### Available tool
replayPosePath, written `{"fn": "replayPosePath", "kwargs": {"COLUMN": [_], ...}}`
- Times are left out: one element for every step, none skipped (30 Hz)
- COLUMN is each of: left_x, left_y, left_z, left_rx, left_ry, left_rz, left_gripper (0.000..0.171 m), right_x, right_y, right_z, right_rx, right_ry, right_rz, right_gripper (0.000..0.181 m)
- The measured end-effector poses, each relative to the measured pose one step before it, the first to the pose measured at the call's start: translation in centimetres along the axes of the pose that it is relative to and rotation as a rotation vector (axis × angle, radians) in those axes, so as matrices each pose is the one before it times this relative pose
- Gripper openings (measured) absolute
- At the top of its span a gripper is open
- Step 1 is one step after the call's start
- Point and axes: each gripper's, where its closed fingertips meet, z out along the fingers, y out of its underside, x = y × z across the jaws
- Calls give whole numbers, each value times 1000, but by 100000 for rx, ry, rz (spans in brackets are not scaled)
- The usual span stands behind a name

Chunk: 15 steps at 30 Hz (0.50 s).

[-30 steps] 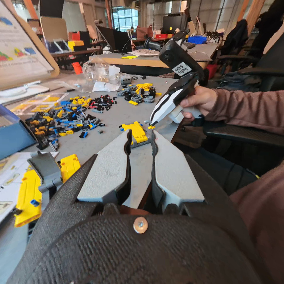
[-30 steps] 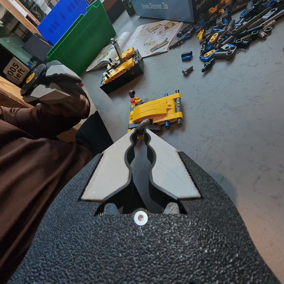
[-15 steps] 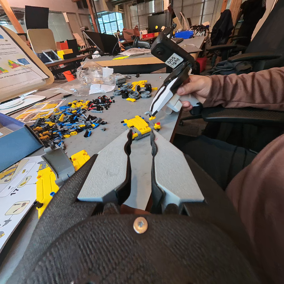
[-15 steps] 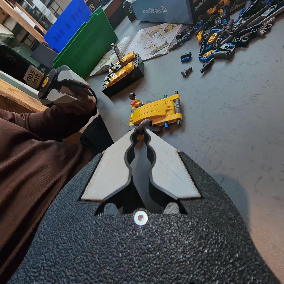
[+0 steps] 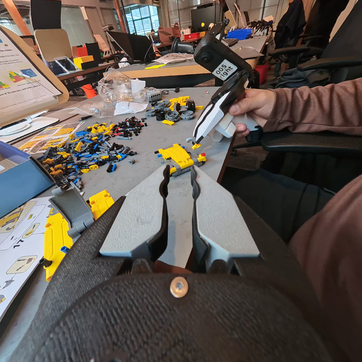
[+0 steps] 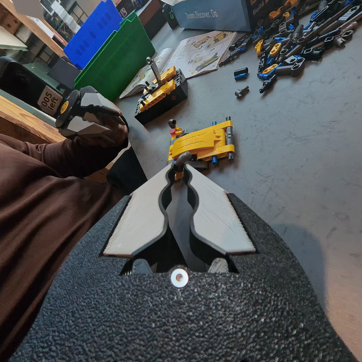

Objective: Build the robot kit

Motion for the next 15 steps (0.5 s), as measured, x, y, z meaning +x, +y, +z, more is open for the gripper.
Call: {"fn": "replayPosePath", "kwargs": {"left_x": [45,47,45,74,106,110,101,102,98,81,31,-1,-12,-77,-210], "left_y": [113,139,173,158,154,169,190,166,117,84,82,130,173,190,172], "left_z": [92,124,139,149,155,159,148,139,86,69,82,108,154,187,224], "left_rx": [-819,-1043,-1248,-1249,-1117,-1264,-1448,-1193,-810,-577,-655,-1133,-1664,-2116,-2226], "left_ry": [-557,-596,-744,-706,-716,-721,-829,-910,-844,-873,-838,-656,-363,-606,-1549], "left_rz": [1170,1302,1393,1596,1842,2042,2139,2190,2171,1904,1327,750,267,-201,-591], "left_gripper": [18,18,18,18,18,18,18,18,18,18,17,17,18,19,19], "right_x": [-17,-23,-26,-16,-28,-55,-92,-141,-82,-54,-69,-64,-29,-38,-70], "right_y": [18,16,-7,-19,-43,-44,-43,-39,-80,-153,-177,-209,-216,-215,-173], "right_z": [8,-3,-23,-34,-60,-57,-76,-65,-106,-140,-164,-150,-164,-145,-115], "right_rx": [-192,-165,-32,132,249,353,392,383,679,872,893,1070,1239,1262,1009], "right_ry": [276,224,181,166,51,-148,-422,-604,170,651,554,551,603,372,74], "right_rz": [-516,-451,-416,-341,-207,-171,-146,-243,-608,-887,-792,-503,-252,-45,71], "right_gripper": [8,8,8,8,8,8,8,8,8,8,8,8,8,8,8]}}
